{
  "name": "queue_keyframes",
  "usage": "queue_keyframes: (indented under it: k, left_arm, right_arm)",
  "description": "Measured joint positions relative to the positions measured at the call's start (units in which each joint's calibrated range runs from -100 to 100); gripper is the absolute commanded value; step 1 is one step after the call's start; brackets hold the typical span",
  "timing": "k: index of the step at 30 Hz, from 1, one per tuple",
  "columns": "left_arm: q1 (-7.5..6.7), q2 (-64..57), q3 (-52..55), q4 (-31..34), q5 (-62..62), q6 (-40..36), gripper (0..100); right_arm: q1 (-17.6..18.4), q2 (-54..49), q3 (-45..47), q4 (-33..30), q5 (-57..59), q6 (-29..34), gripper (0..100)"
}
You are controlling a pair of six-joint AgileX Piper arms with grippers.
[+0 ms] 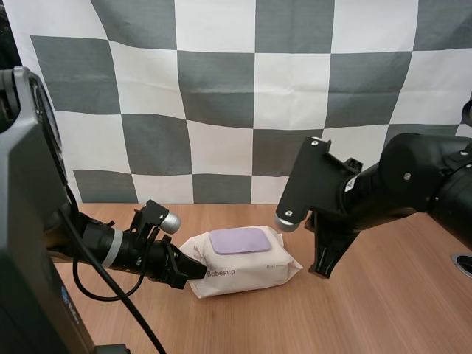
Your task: Open the wet wipes lid
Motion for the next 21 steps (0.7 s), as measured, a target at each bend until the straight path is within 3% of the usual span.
queue_keyframes:
  k: [9,11,13,15,21]
  left_arm:
    - [0.0,0.0,0.4,-0.1,0.0,0.0,0]
    - [0.0,0.0,0.6,-0.1,0.0,0.0,0]
    - [0.0,0.0,0.7,0.0,0.0,0.0,0]
    - [0.0,0.0,0.7,0.5,0.0,0.0,0]
    - [0.0,0.0,0.7,1.2,0.0,0.0,0]
  right_arm:
    - [1.9,5.2,2.8,14.1,2.9,-12.7,0]
    - [1.9,6.3,3.9,15.2,2.1,-14.3,9]
    - [1.9,9.6,8.0,16.7,-0.9,-19.6,28]
    - [1.9,11.3,9.8,18.2,-5.5,-22.4,37]
    - [2.1,12.0,10.9,23.6,-15.2,-28.1,39]
